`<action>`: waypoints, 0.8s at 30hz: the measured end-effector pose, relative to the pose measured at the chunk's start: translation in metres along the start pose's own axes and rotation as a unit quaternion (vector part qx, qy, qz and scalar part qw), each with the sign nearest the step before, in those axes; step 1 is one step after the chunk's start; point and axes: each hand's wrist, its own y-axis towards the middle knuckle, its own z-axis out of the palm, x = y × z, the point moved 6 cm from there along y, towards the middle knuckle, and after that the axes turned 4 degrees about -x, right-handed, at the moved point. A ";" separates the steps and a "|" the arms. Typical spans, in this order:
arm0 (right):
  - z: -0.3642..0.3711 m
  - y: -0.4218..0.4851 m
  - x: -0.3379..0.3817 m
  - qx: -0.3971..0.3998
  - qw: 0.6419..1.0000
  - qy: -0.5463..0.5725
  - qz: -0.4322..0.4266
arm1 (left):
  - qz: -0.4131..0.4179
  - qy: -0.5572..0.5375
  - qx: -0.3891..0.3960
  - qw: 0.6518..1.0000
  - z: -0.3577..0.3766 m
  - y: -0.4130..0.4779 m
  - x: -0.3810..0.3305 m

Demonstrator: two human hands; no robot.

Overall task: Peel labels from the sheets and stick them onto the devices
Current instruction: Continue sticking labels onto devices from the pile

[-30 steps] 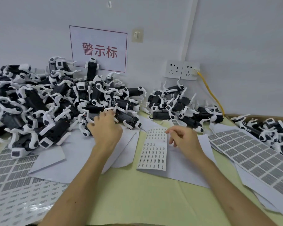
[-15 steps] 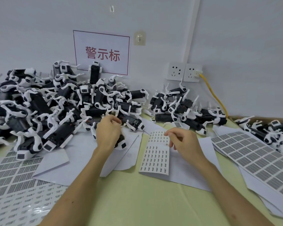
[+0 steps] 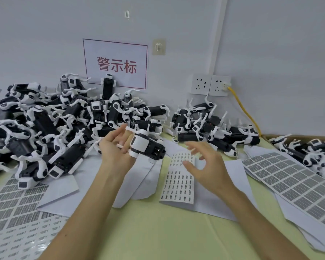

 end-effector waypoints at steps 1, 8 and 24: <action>0.003 -0.001 0.004 0.016 1.000 -0.006 -0.012 | -0.022 -0.014 0.026 0.999 0.003 -0.002 0.006; 0.018 -0.007 0.036 0.042 0.993 -0.046 -0.101 | -0.094 0.016 0.037 0.995 -0.001 -0.006 0.046; -0.017 -0.001 0.016 -0.117 0.992 0.032 -0.026 | -0.005 0.435 -0.022 0.900 -0.002 -0.003 0.051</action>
